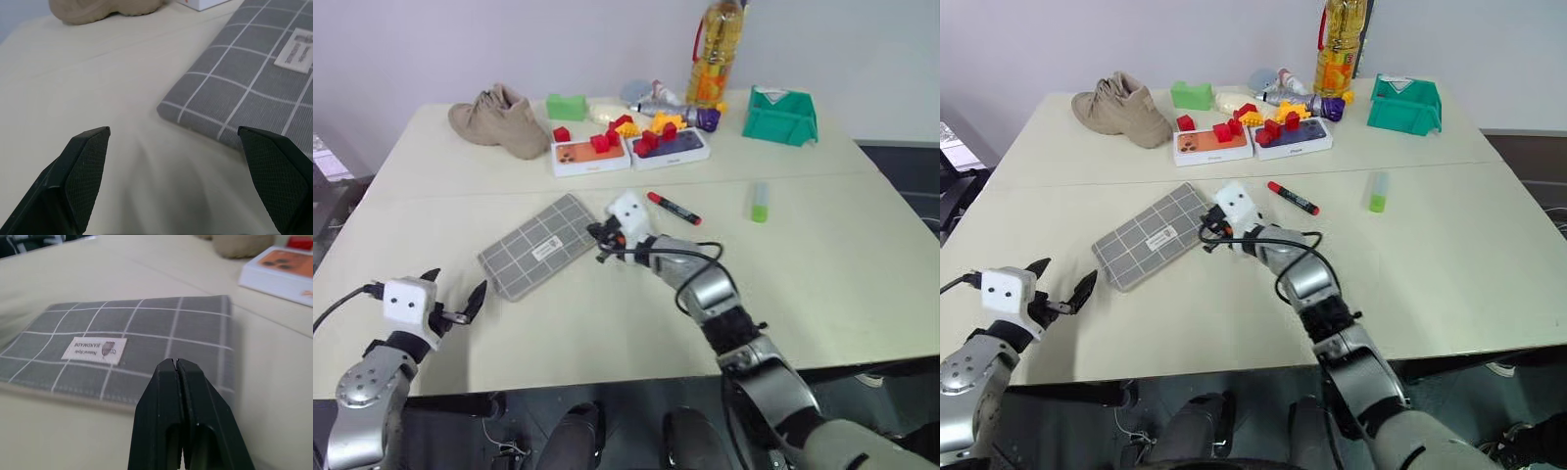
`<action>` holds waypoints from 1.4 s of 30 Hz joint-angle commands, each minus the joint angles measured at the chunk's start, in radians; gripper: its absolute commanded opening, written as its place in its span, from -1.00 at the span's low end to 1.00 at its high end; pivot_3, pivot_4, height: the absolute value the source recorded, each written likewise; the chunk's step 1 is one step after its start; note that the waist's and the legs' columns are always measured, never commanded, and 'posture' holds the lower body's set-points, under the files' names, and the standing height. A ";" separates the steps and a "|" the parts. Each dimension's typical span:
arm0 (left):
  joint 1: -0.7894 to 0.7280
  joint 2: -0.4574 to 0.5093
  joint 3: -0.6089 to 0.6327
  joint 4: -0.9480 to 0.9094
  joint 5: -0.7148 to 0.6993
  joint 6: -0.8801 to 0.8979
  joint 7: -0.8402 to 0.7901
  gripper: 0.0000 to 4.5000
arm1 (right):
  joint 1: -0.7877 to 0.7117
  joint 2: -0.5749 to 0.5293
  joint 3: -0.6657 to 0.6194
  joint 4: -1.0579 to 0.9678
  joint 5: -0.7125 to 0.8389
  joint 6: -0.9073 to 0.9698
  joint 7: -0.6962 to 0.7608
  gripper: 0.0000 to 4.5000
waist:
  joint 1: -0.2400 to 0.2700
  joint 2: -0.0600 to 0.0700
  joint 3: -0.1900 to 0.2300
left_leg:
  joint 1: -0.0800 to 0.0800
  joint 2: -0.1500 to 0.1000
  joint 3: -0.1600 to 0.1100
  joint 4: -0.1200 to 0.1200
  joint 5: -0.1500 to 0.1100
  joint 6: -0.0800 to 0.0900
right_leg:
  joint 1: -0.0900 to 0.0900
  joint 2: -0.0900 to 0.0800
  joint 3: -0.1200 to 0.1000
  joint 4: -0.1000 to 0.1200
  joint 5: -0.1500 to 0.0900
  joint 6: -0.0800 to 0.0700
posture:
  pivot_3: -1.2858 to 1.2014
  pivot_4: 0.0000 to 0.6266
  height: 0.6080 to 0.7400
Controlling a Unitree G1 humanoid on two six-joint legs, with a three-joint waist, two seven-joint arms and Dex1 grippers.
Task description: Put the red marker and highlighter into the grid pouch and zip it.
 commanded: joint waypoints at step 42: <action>-0.393 0.283 -0.446 0.719 0.532 -1.067 0.096 -0.97 | -0.009 0.049 -0.092 0.043 -0.006 0.091 -0.061 -1.00 | 0.005 0.002 -0.003 | 0.004 -0.001 0.001 -0.005 0.001 -0.001 | -0.002 0.001 0.004 0.002 0.001 -0.001 | 0.03 -0.52 0.99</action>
